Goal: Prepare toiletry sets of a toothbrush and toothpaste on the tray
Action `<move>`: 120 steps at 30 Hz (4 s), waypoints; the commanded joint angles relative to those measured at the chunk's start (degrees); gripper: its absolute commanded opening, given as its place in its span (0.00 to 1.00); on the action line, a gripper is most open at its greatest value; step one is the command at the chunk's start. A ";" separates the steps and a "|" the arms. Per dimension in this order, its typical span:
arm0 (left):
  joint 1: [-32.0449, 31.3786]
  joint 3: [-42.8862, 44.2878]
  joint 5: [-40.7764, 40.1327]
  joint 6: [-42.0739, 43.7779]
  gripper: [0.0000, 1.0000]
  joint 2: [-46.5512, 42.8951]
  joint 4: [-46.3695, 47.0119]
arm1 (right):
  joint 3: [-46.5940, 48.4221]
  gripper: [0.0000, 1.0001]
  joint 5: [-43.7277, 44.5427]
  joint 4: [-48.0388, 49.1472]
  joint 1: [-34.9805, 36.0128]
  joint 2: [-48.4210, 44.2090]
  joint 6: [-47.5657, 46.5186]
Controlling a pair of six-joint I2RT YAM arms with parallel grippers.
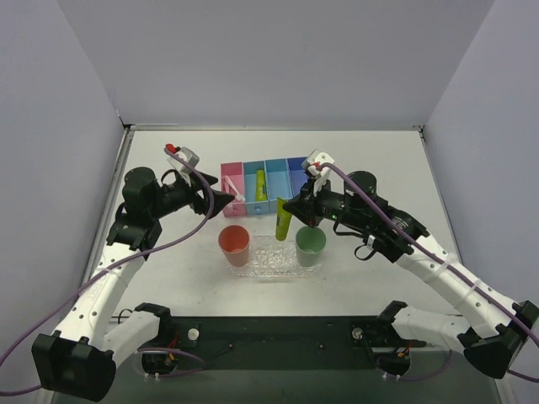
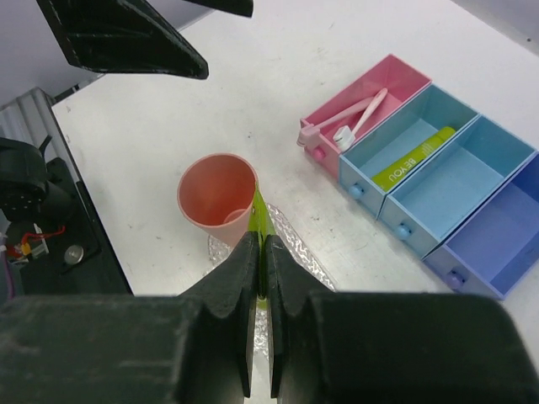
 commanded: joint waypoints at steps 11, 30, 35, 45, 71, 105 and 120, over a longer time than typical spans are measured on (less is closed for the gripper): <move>0.58 -0.85 -0.94 -2.00 0.87 0.35 5.73 | -4.30 0.00 -8.37 10.52 0.50 3.93 -5.68; 0.49 -1.46 0.29 -1.92 0.87 0.79 6.79 | -9.93 0.00 -4.15 15.44 2.17 6.65 -12.71; 0.58 -1.46 0.38 -1.92 0.87 0.97 6.88 | -10.37 0.00 -3.88 16.23 2.34 7.27 -13.07; 0.58 -1.46 0.46 -1.74 0.87 1.14 7.05 | -11.42 0.00 -3.36 18.34 2.61 8.32 -13.07; 0.58 -1.28 0.81 -1.04 0.87 0.70 6.61 | -15.02 0.00 -2.83 22.46 2.70 9.55 -13.68; 0.58 -1.29 0.99 -0.69 0.87 0.53 6.53 | -21.18 0.06 -1.86 29.94 2.70 12.19 -13.77; 0.58 -1.29 1.08 -0.69 0.87 0.35 6.53 | -20.65 0.25 -1.16 28.45 3.05 11.75 -13.60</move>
